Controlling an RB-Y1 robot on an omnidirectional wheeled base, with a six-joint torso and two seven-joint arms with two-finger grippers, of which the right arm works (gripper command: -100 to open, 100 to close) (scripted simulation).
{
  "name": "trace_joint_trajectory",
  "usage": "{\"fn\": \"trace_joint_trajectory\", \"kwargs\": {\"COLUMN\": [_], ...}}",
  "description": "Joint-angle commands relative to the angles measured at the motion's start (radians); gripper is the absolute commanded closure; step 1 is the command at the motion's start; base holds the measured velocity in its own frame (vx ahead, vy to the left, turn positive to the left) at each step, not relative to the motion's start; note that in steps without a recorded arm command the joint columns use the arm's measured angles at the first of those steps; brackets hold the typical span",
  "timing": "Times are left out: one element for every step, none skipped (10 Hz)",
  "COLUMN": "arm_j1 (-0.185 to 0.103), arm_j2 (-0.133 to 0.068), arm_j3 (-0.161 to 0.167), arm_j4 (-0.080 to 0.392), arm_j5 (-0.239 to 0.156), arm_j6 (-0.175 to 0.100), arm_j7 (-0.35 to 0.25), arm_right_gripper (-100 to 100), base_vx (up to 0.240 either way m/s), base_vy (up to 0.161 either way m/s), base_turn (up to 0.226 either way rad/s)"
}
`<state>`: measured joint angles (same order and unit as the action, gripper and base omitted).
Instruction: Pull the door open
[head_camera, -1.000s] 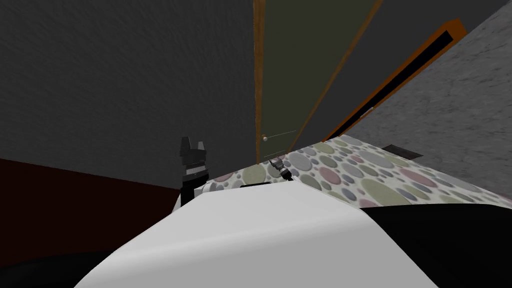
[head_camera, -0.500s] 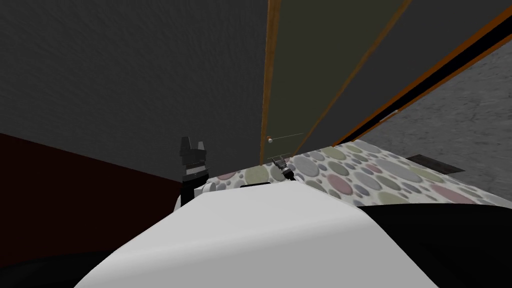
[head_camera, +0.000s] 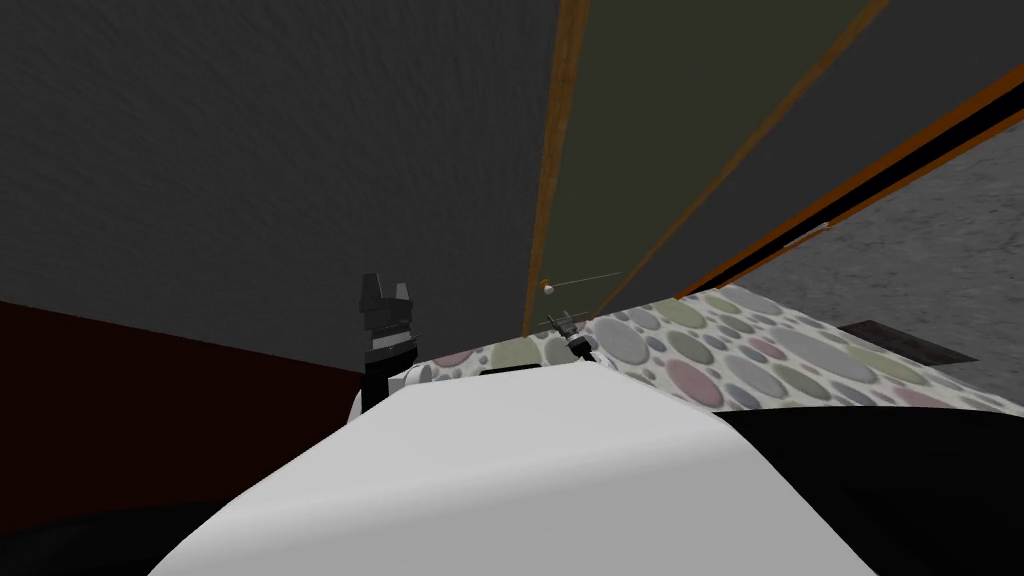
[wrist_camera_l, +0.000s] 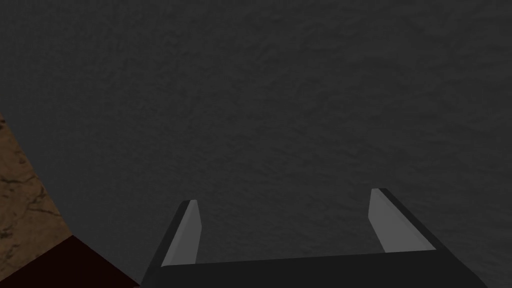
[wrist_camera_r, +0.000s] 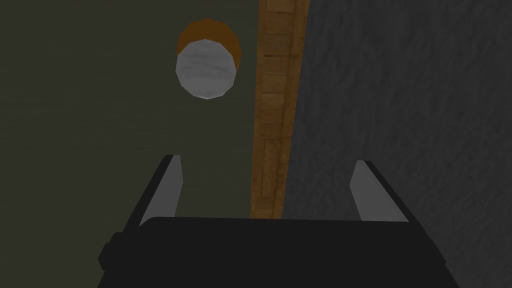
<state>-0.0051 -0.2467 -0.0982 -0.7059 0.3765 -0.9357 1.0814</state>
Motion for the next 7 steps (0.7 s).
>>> {"fn": "trace_joint_trajectory", "kwargs": {"arm_j1": [-0.004,-0.006,-0.008,-0.009,-0.010,-0.010,-0.011], "arm_j2": [-0.003,-0.004,-0.005,-0.005,-0.006,-0.006,-0.007], "arm_j3": [-0.006,-0.009,-0.013,-0.014,-0.016,-0.017,-0.019], "arm_j4": [0.007,0.011,0.015,0.016,0.018,0.020,0.022], "arm_j5": [-0.004,-0.007,-0.009,-0.010,-0.011,-0.012,-0.013], "arm_j6": [-0.002,-0.003,-0.004,-0.005,-0.006,-0.007,-0.007], "arm_j7": [0.001,0.002,0.002,0.003,0.003,0.004,0.004], "arm_right_gripper": [-100,-100,-100,-100,-100,-100,-100], "base_vx": [0.194,0.213,0.230,0.193,0.170,0.190,0.199], "base_vy": [0.043,0.018,0.011,-0.002,0.020,0.019,0.007], "base_turn": [-0.017,-0.028,-0.027,-0.034,-0.039,-0.045,-0.041]}}
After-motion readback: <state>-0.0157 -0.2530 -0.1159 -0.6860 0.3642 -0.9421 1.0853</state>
